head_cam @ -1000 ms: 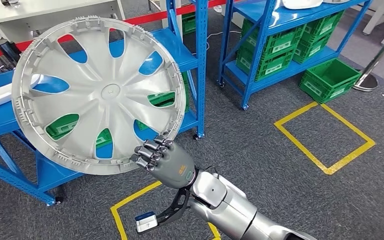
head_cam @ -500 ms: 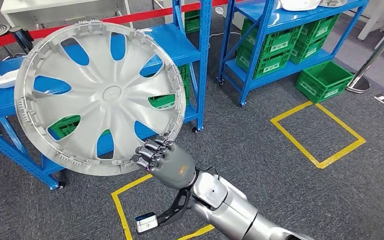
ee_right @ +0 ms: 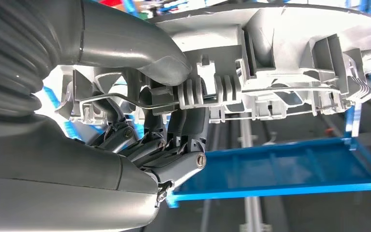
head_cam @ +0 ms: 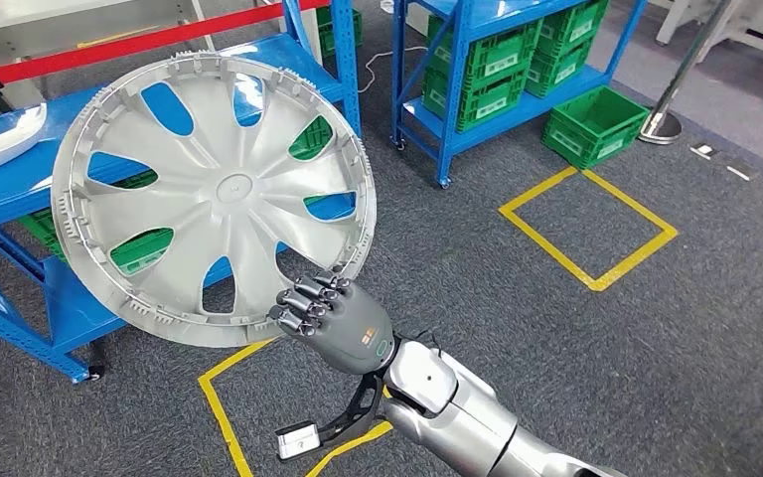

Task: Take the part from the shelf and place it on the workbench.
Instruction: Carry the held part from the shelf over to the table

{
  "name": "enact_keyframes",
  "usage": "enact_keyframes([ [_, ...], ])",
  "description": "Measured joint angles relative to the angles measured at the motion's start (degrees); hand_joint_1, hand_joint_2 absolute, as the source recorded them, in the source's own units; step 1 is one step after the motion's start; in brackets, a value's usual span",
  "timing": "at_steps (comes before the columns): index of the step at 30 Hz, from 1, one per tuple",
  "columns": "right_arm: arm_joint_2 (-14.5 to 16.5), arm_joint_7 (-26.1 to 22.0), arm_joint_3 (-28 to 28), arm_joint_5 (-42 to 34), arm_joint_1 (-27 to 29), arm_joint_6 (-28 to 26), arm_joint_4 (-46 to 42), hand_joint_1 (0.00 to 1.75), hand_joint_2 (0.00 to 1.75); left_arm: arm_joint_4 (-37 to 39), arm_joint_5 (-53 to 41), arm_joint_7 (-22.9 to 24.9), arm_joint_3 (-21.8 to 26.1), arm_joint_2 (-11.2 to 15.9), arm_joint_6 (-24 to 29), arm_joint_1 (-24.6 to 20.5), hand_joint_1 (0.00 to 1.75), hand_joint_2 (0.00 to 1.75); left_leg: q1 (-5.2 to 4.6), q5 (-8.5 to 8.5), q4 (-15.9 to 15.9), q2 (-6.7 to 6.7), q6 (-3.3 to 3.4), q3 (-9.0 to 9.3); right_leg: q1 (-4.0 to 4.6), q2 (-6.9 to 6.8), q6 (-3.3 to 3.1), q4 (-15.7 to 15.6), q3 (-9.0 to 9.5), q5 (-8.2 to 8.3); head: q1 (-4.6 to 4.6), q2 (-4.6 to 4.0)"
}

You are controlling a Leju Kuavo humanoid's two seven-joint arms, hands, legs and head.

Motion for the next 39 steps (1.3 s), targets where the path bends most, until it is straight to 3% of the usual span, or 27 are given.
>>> enact_keyframes([
  [2, 0.0, -0.1, 0.0, -0.1, 0.0, 0.1, 0.0, 1.75, 1.75, 0.0, 0.2, 0.2, 0.0, 0.0, 0.0, 0.1, 0.00, 1.75, 0.19, -4.27, 6.8, -1.30, -0.60, -2.23, -0.03, 1.00, -0.28, 0.1, -0.90, 0.73, -0.08, -0.01],
  [3, 0.0, -0.1, 0.0, -0.1, 0.0, 0.2, 0.0, 1.75, 1.75, 0.0, 0.3, 0.3, 0.0, 0.1, 0.0, 0.1, 0.00, 1.75, 0.25, -5.35, 9.5, -1.42, -0.74, -2.95, -0.03, 1.53, -0.27, 0.1, -1.32, 1.06, -0.09, -0.01],
  [4, 0.0, -0.1, 0.0, -0.1, 0.0, 0.2, 0.0, 1.75, 1.75, 0.0, 0.5, 0.5, 0.0, 0.1, 0.0, 0.2, 0.00, 1.75, 0.27, -5.31, 10.3, -1.46, -0.77, -2.83, -0.03, 2.09, -0.20, 0.2, -1.69, 1.35, -0.09, -0.01],
  [5, 0.1, -0.1, 0.0, -0.1, 0.0, 0.3, 0.1, 1.75, 1.75, 0.0, 0.6, 0.6, 0.0, 0.1, 0.0, 0.2, 0.00, 1.75, 0.29, -4.28, 9.1, -1.60, -0.68, -1.66, -0.04, 2.67, -0.08, 0.2, -2.00, 1.60, -0.09, -0.01],
  [6, 0.1, -0.1, 0.0, -0.1, 0.0, 0.3, 0.1, 1.75, 1.75, 0.0, 0.6, 0.6, 0.0, 0.1, 0.0, 0.1, 0.00, 1.75, 0.29, -2.64, 5.9, -2.02, -0.45, 0.47, -0.05, 3.25, 0.06, 0.3, -2.21, 1.80, -0.09, -0.01],
  [8, 0.1, -0.2, 0.0, -0.1, -0.2, 0.4, 0.1, 1.75, 1.75, 0.0, 0.6, 0.6, 0.0, 0.2, 0.1, 0.1, 0.00, 1.75, 0.32, -0.59, -1.6, -4.34, 0.26, 5.13, -0.12, 4.27, 0.49, 0.4, -2.62, 2.16, -0.05, -0.01],
  [10, 0.3, -0.2, 0.0, -0.1, -0.3, 0.4, 0.1, 1.75, 1.75, 0.0, 0.6, 0.7, 0.0, 0.2, 0.1, 0.2, 0.00, 1.75, 0.22, -0.51, -5.2, -5.96, 0.79, 7.18, -0.33, 5.19, 1.13, 0.4, -3.10, 2.57, -0.05, -0.01],
  [12, 0.4, -0.2, 0.0, -0.1, -0.4, 0.5, 0.1, 1.75, 1.75, 0.0, 0.6, 0.8, 0.0, 0.1, 0.1, 0.2, 0.00, 1.75, 0.25, -0.30, -5.9, -5.08, 1.27, 7.29, -0.44, 6.19, 1.87, 0.4, -3.50, 2.98, -0.08, -0.01],
  [14, 0.4, -0.2, 0.0, -0.1, -0.5, 0.6, 0.1, 1.75, 1.75, 0.0, 0.5, 0.9, 0.0, 0.1, 0.2, 0.1, 0.00, 1.75, 0.54, 0.10, -6.6, -3.68, 1.95, 7.38, -0.26, 5.11, 2.51, 1.8, -4.42, 2.09, 0.14, -0.01],
  [17, 0.4, -0.2, 0.0, -0.1, -1.0, 0.8, 0.4, 1.75, 1.75, 0.0, 0.5, 0.9, 0.0, 0.1, 0.3, 0.2, 0.00, 1.75, 0.63, 0.35, -6.7, -1.46, 2.56, 7.10, -0.41, 2.01, 3.41, 11.1, -9.01, -2.79, 0.65, -0.01],
  [18, 0.4, -0.2, 0.0, -0.1, -1.1, 0.9, 0.5, 1.75, 1.75, 0.0, 0.5, 0.9, 0.0, 0.0, 0.3, 0.2, 0.00, 1.75, 0.62, 0.31, -6.5, -0.70, 2.60, 6.91, -0.56, 1.65, 3.64, 14.2, -10.52, -3.86, 0.69, -0.01],
  [19, 0.4, -0.1, 0.0, 0.0, -1.1, 0.9, 0.6, 1.75, 1.75, 0.0, 0.5, 0.9, 0.0, 0.0, 0.3, 0.3, 0.00, 1.75, 0.63, 0.24, -6.3, 0.00, 2.55, 6.74, -0.69, 1.40, 3.80, 15.7, -11.20, -3.92, 0.71, -0.01],
  [20, 0.4, -0.1, 0.0, -0.1, -1.0, 1.0, 0.7, 1.75, 1.75, 0.0, 0.5, 0.9, 0.0, 0.0, 0.3, 0.3, 0.00, 1.75, 0.66, 0.14, -6.1, 0.68, 2.46, 6.62, -0.81, 1.14, 3.92, 15.0, -10.78, -2.96, 0.72, -0.01],
  [23, 0.4, -0.1, 0.0, -0.1, -1.2, 1.0, 0.8, 1.75, 1.75, 0.0, 0.5, 0.9, 0.0, -0.1, 0.3, 0.2, 0.00, 1.75, 0.62, -0.53, -5.1, 2.49, 1.68, 6.47, -0.80, -1.57, 3.85, 4.9, -5.56, 1.49, 0.73, 0.00],
  [25, 0.5, -0.1, 0.0, -0.1, -1.2, 1.0, 0.9, 1.75, 1.75, 0.0, 0.5, 0.9, 0.0, 0.0, 0.4, 0.2, 0.00, 1.75, 0.33, -0.90, -4.6, 3.35, 1.04, 6.39, -0.52, -2.55, 3.01, 1.8, -4.24, 2.09, 0.69, 0.00],
  [27, 0.5, -0.1, 0.0, -0.1, -1.2, 1.0, 0.9, 1.75, 1.75, 0.0, 0.5, 0.9, 0.0, 0.0, 0.5, 0.1, 0.00, 1.75, 0.28, -0.95, -4.7, 4.07, 0.44, 6.50, -0.39, -1.36, 1.98, 1.8, -4.52, 2.31, 0.68, 0.00],
  [28, 0.5, -0.1, 0.0, -0.1, -1.2, 1.0, 0.9, 1.75, 1.75, 0.0, 0.5, 0.9, 0.0, 0.0, 0.5, 0.1, 0.00, 1.75, 0.38, -1.22, -4.5, 3.66, 0.07, 6.45, -0.43, -0.87, 1.61, 1.7, -4.60, 2.47, 0.65, -0.01],
  [30, 0.6, -0.1, 0.0, -0.1, -1.2, 1.0, 0.9, 1.75, 1.75, 0.0, 0.5, 0.9, 0.0, 0.0, 0.5, 0.0, 0.00, 1.75, 0.61, -3.41, -1.6, 1.27, -0.54, 5.27, -0.68, 0.17, 0.94, 1.5, -4.69, 2.79, 0.60, 0.00],
  [32, 0.7, -0.1, 0.0, -0.1, -1.2, 1.0, 0.9, 1.75, 1.75, 0.0, 0.5, 0.9, 0.0, 0.0, 0.6, 0.2, 0.00, 1.75, 0.67, -7.03, 5.3, -0.98, -0.79, 2.25, -0.68, 1.33, 0.59, 1.5, -4.82, 2.93, 0.58, 0.00],
  [34, 0.7, -0.1, 0.0, -0.1, -1.2, 1.0, 1.0, 1.75, 1.75, 0.0, 0.6, 0.9, 0.0, 0.0, 0.6, 0.3, 0.00, 1.75, 0.65, -8.47, 10.6, -1.41, -0.69, -0.28, -0.53, 2.78, 0.44, 1.5, -4.89, 3.02, 0.59, 0.00],
  [35, 0.7, -0.1, 0.0, -0.1, -1.2, 1.0, 1.0, 1.75, 1.75, 0.0, 0.6, 1.0, 0.0, 0.0, 0.5, 0.4, 0.00, 1.75, 0.63, -7.55, 10.5, -1.55, -0.48, -0.33, -0.45, 3.56, 0.43, 1.5, -4.89, 3.06, 0.59, 0.00],
  [36, 0.7, -0.1, 0.0, 0.0, -1.2, 1.1, 1.1, 1.75, 1.75, 0.0, 0.5, 1.0, 0.0, 0.0, 0.5, 0.4, 0.00, 1.75, 0.61, -5.74, 8.3, -1.93, -0.16, 0.57, -0.39, 4.35, 0.46, 1.5, -4.86, 3.11, 0.59, 0.00],
  [38, 0.8, 0.2, 0.0, 0.3, -1.2, 1.3, 1.2, 1.75, 1.75, 0.0, 0.1, 1.4, 0.0, 0.0, 0.5, 0.3, 0.00, 1.75, 0.61, -1.87, 0.9, -4.38, 0.76, 3.77, -0.29, 5.82, 0.68, 1.6, -4.89, 3.26, 0.61, 0.00],
  [39, 0.8, 0.4, 0.0, 0.6, -1.3, 1.5, 1.2, 1.75, 1.75, 0.0, -0.2, 1.7, 0.0, 0.0, 0.5, 0.3, 0.00, 1.75, 0.61, -0.94, -2.1, -5.70, 1.09, 5.09, -0.34, 6.51, 0.92, 1.6, -5.05, 3.39, 0.59, -0.01],
])
